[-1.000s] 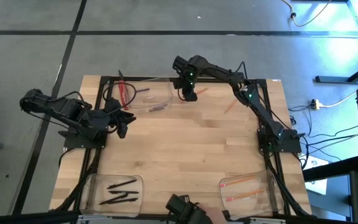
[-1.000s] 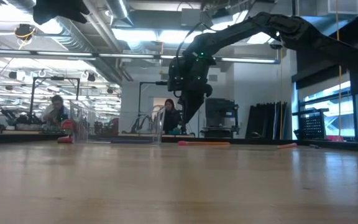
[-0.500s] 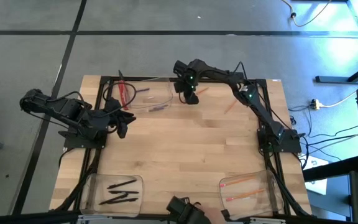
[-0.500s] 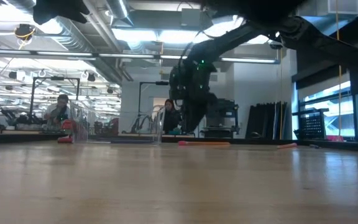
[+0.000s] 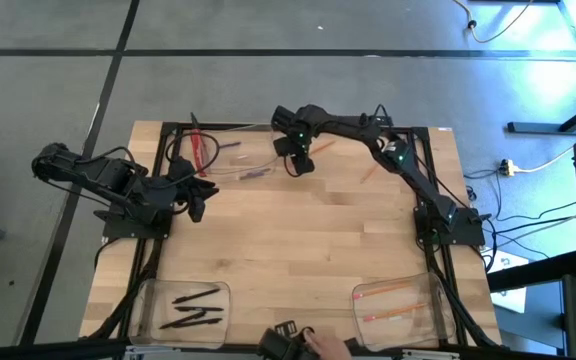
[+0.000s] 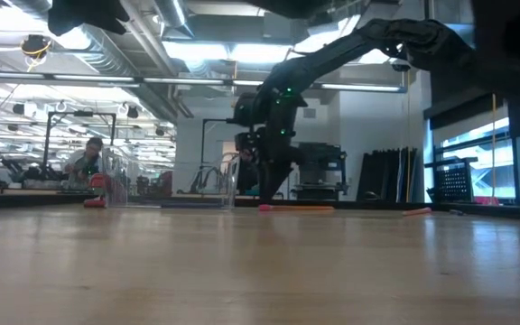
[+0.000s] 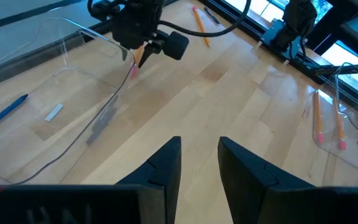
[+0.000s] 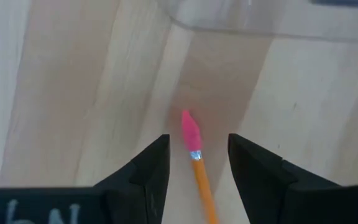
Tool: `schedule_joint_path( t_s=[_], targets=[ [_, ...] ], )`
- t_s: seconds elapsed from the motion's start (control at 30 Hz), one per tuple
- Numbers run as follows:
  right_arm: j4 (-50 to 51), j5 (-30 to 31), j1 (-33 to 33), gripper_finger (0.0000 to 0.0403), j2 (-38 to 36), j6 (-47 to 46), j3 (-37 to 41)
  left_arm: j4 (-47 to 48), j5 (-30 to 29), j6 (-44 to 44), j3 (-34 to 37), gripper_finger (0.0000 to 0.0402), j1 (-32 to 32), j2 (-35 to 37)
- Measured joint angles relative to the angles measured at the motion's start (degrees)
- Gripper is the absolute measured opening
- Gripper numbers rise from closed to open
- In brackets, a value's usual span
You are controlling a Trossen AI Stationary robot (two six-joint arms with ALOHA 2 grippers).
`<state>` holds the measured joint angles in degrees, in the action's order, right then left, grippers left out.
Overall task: Sort crayons/erasers/pens/pencils in bins
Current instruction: Put the yellow pencil into the bottom right transparent bin
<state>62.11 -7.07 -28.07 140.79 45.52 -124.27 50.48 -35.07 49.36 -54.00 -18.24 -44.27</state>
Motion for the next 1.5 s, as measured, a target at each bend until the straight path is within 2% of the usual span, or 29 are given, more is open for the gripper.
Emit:
schedule_joint_path(
  t_s=[0.43, 0.83, 1.03, 1.23, 1.5],
  targets=[
    [-0.64, -0.55, 0.08, 0.0163, 1.45, -1.28, -0.02, -0.13, 0.00, 0.00, 0.00, 0.0097, 0.01, -0.02],
    [-2.07, 2.19, 0.12, 0.0163, 1.53, -3.19, -0.22, -0.07, -0.01, -0.02, 0.00, 0.0097, 0.02, -0.02],
    [5.62, 1.40, -0.03, 0.0163, 1.68, -6.29, -4.46, -0.02, -0.01, -0.02, 0.00, 0.0097, 0.00, -0.02],
    [9.15, 0.65, -0.03, 0.0163, 1.33, -6.95, -10.70, 0.02, 0.00, -0.02, 0.00, 0.0097, 0.00, -0.02],
    [12.91, -0.53, -0.62, 0.0163, -0.42, -25.50, -10.35, 0.03, 0.00, -0.03, 0.00, 0.0097, 0.00, -0.02]
  ],
)
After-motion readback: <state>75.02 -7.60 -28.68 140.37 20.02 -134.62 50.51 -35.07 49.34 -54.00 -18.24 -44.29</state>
